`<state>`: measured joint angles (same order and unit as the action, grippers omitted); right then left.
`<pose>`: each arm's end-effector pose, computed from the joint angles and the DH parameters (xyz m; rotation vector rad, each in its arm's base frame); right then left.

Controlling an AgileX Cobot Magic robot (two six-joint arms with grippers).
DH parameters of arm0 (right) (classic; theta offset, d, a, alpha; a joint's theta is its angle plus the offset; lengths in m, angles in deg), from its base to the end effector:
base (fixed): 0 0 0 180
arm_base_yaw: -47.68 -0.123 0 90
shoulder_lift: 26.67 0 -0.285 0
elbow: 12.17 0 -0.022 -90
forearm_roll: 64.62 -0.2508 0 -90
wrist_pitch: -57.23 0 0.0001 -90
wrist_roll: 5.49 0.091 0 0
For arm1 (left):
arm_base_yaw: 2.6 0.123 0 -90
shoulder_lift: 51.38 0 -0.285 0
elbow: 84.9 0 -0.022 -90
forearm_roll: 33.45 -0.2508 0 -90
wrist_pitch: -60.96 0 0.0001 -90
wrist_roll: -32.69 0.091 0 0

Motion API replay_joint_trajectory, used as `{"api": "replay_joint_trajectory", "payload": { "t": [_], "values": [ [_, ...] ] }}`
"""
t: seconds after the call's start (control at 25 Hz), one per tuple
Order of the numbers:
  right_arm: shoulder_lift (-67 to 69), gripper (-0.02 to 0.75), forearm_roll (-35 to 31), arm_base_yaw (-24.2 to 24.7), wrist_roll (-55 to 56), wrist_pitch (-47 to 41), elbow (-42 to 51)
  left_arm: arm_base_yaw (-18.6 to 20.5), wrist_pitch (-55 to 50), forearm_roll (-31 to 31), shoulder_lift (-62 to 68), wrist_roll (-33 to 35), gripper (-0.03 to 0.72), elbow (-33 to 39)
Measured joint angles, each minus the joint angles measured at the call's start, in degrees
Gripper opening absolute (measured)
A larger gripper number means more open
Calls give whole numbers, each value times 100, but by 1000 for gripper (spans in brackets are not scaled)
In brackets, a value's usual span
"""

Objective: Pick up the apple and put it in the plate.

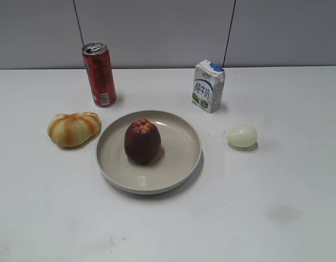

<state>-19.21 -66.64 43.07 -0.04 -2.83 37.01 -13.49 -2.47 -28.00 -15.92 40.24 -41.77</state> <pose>-0.0042 0.0025 0.2754 0.0137 2.0396 0.1523 0.0626 -0.0199 0.2881 0.3808 2.4488 -0.1485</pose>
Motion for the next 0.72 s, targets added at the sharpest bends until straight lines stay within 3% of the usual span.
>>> {"api": "replay_joint_trajectory", "payload": {
  "t": [0.32,0.72],
  "values": [
    [0,571,0,0,0,0,0,0,-177,-262,-2282,0,595,257],
    [0,571,0,0,0,0,0,0,-52,-301,-2541,-5,594,329]
  ]
}}
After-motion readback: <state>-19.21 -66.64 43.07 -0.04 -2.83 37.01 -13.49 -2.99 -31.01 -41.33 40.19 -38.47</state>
